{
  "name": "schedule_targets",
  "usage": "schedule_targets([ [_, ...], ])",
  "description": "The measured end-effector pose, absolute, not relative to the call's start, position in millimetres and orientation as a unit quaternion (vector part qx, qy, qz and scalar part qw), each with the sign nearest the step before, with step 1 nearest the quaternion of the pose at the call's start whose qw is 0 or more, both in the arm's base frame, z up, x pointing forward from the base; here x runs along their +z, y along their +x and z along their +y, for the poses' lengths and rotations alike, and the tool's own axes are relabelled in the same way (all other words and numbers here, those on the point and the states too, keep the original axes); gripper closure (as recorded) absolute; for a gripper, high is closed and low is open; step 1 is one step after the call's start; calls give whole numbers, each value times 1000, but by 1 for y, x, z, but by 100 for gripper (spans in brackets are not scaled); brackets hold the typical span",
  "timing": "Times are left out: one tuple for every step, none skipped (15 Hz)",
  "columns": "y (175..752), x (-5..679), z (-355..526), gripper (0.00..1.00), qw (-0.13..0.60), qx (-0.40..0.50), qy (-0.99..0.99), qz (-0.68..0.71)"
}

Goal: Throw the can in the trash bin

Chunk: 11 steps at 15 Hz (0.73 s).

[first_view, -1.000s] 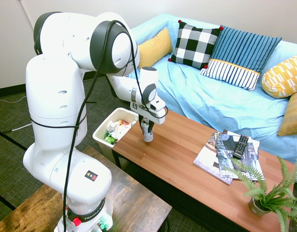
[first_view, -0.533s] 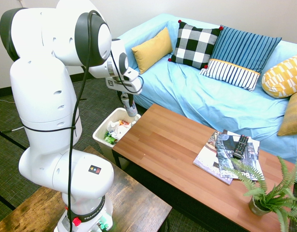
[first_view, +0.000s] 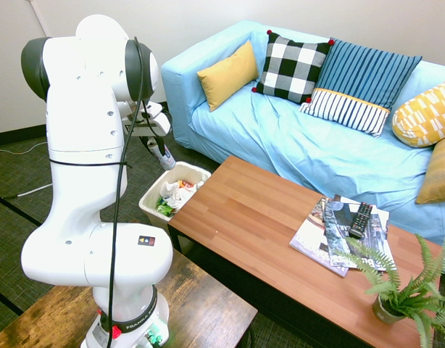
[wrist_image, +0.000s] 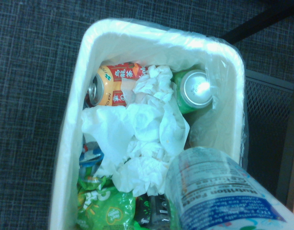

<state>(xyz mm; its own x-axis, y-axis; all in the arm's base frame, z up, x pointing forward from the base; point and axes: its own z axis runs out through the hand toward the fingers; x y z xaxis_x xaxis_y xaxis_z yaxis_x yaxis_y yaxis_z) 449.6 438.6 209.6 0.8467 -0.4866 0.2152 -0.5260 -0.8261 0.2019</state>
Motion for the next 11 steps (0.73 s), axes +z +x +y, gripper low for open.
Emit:
schedule_targets([
  [455,202,439,0,134,78,951,-268],
  [460,195,438,0,137,79,950,-270],
  [463,190,438,0,141,79,949,-272],
  [465,186,437,0,143,79,948,-273],
  [465,184,437,0,145,79,948,-273],
  [465,183,437,0,145,80,948,-272],
  [465,184,438,0,145,81,948,-272],
  [465,185,439,0,145,82,948,-272],
  [465,186,440,0,147,83,948,-271],
  [465,187,440,0,151,84,947,-271],
  [463,188,441,0,158,89,945,-274],
])
